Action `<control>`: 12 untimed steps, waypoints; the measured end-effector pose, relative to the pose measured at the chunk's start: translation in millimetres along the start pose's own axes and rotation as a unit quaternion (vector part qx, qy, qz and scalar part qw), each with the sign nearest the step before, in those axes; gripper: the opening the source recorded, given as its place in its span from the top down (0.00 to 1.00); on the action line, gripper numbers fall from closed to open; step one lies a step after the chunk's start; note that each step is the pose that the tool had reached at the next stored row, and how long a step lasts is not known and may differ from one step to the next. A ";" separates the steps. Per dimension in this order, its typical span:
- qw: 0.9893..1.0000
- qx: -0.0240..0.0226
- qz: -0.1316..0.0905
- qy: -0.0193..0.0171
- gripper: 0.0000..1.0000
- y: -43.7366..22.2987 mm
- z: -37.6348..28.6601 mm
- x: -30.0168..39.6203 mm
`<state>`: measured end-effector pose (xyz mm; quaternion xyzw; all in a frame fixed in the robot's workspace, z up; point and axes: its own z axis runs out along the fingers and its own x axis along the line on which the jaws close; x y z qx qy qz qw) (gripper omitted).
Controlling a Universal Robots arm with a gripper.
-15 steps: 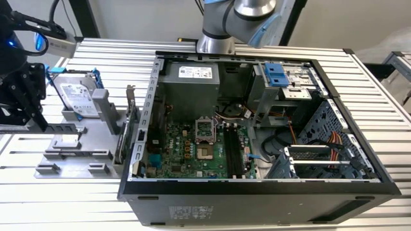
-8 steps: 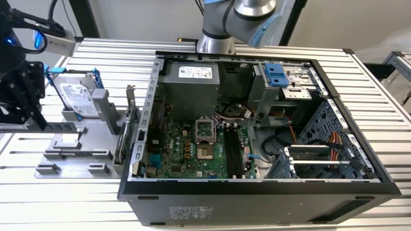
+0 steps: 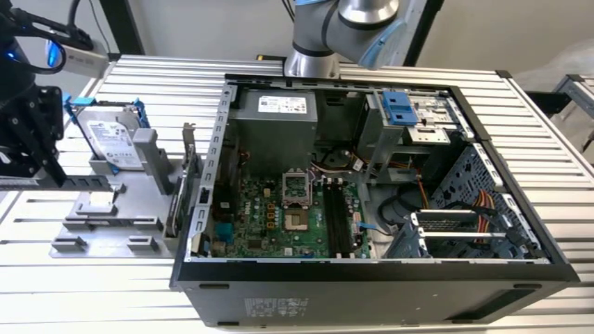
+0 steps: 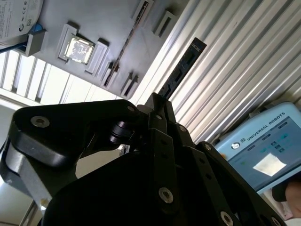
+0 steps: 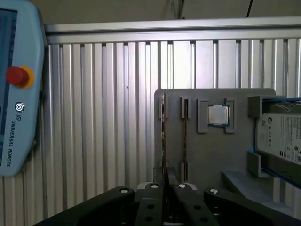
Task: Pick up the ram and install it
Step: 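Pick up the ram and move it above insertion slot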
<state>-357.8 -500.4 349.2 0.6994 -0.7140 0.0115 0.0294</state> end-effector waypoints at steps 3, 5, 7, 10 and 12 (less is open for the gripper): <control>1.000 0.000 0.000 0.000 1.00 0.2 -1.5 0.0; 1.000 0.000 0.000 0.000 1.00 0.2 -2.7 0.1; 1.000 0.000 0.000 0.000 1.00 0.1 -3.7 0.2; 1.000 0.000 0.000 0.000 1.00 0.2 -5.3 0.3; 1.000 0.000 0.000 0.000 1.00 0.2 -6.3 0.3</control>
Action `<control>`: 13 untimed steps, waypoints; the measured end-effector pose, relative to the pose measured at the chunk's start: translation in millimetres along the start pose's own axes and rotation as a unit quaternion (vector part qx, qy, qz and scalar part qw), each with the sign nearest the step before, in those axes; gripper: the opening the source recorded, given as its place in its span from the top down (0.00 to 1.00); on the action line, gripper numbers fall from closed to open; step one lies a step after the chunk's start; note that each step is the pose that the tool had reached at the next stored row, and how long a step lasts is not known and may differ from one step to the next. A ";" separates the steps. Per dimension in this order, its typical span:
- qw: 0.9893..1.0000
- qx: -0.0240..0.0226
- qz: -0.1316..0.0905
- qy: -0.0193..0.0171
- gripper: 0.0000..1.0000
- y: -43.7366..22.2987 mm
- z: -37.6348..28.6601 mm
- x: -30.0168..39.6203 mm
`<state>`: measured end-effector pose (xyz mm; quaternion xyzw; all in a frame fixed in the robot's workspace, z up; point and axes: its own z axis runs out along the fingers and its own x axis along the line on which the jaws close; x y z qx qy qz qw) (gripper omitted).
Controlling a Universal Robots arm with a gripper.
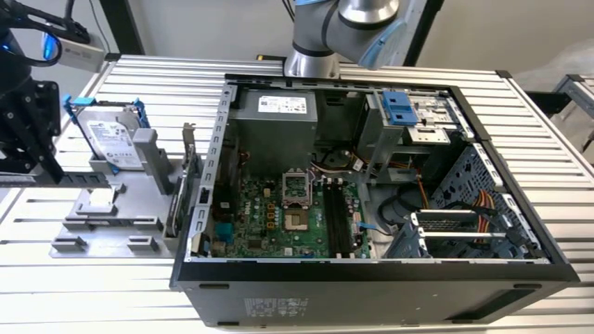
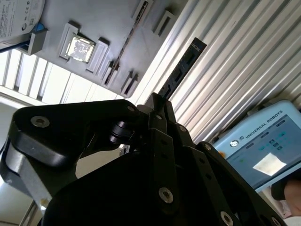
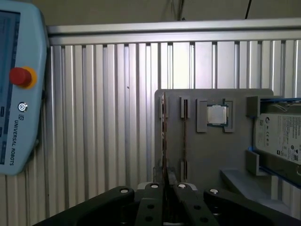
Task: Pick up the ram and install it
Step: 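Pick up the ram and move it above insertion slot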
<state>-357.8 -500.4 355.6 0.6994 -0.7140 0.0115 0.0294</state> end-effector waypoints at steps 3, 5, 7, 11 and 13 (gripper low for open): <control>1.000 0.000 0.000 0.000 1.00 0.0 -1.6 0.1; 1.000 0.000 0.000 0.000 1.00 0.1 -2.9 0.2; 1.000 0.000 0.000 0.000 1.00 0.1 -3.8 0.2; 1.000 0.000 0.000 0.000 1.00 0.2 -6.4 0.4; 1.000 0.000 0.000 0.000 1.00 0.2 -7.4 0.4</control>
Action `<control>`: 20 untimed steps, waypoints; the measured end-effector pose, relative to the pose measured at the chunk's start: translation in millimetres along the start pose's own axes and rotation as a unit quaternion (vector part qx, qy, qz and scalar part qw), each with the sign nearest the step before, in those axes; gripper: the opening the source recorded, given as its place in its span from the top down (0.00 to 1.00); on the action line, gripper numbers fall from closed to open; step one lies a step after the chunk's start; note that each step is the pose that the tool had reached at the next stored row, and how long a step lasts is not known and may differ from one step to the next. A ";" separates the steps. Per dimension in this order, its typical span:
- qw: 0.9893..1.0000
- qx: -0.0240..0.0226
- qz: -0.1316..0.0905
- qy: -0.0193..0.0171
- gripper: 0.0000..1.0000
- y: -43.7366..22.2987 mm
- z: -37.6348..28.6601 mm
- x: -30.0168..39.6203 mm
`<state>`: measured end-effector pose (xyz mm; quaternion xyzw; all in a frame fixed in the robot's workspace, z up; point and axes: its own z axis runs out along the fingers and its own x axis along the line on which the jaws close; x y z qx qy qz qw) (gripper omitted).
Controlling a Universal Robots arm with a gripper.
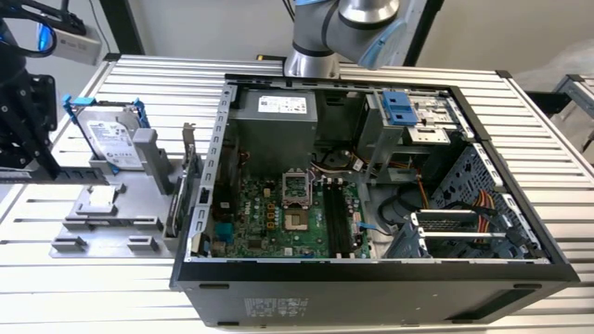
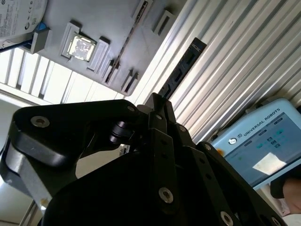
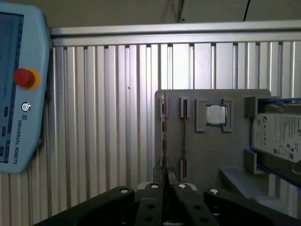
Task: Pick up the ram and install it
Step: 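Pick up the ram and move it above insertion slot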
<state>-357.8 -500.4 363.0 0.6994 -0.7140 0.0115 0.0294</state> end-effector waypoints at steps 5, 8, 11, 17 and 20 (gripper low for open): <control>1.000 0.000 0.000 0.000 1.00 0.0 -2.0 0.1; 1.000 0.000 0.000 0.000 1.00 0.1 -3.4 0.2; 1.000 0.000 0.000 0.000 1.00 0.1 -4.5 0.3; 1.000 0.000 0.000 0.000 1.00 0.2 -6.4 0.4; 1.000 0.000 0.000 0.000 1.00 0.2 -7.3 0.4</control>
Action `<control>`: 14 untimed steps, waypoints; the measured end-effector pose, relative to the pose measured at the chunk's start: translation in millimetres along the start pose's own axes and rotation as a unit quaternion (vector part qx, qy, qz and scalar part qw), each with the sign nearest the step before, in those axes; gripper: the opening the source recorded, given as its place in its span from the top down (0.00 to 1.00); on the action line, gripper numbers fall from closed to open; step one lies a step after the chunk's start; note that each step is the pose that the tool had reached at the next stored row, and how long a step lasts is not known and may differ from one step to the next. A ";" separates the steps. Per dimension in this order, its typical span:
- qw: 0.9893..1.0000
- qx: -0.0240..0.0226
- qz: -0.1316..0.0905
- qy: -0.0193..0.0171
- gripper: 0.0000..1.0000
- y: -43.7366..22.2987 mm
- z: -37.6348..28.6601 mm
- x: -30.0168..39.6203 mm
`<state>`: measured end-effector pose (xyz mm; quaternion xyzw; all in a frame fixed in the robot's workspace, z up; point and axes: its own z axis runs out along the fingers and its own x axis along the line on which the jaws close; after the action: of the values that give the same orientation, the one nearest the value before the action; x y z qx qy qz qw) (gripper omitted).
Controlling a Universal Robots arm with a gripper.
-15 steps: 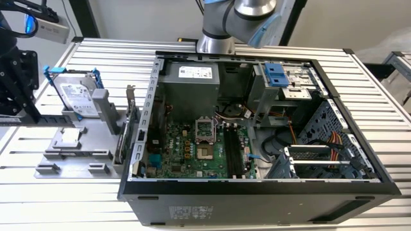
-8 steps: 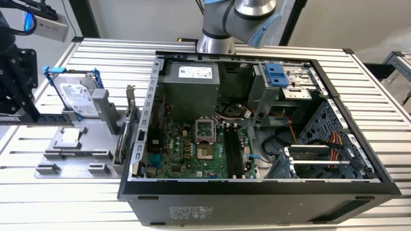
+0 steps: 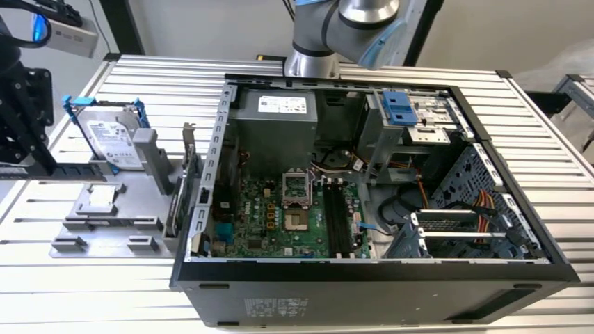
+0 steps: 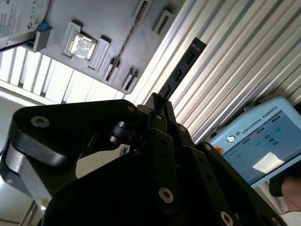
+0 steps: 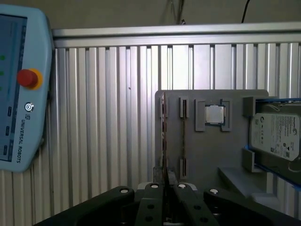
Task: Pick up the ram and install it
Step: 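Pick up the ram and move it above insertion slot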
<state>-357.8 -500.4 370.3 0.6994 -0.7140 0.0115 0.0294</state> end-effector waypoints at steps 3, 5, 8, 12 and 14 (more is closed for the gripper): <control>1.000 0.000 0.000 0.000 1.00 0.0 -0.8 0.0; 1.000 0.000 0.000 0.000 1.00 0.0 -1.4 0.1; 1.000 0.000 0.000 0.000 1.00 0.1 -2.4 0.1; 1.000 0.000 0.000 0.000 1.00 0.1 -3.8 0.2; 1.000 0.000 0.000 0.000 1.00 0.1 -4.6 0.3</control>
<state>-357.8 -500.4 374.9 0.6994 -0.7140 0.0115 0.0294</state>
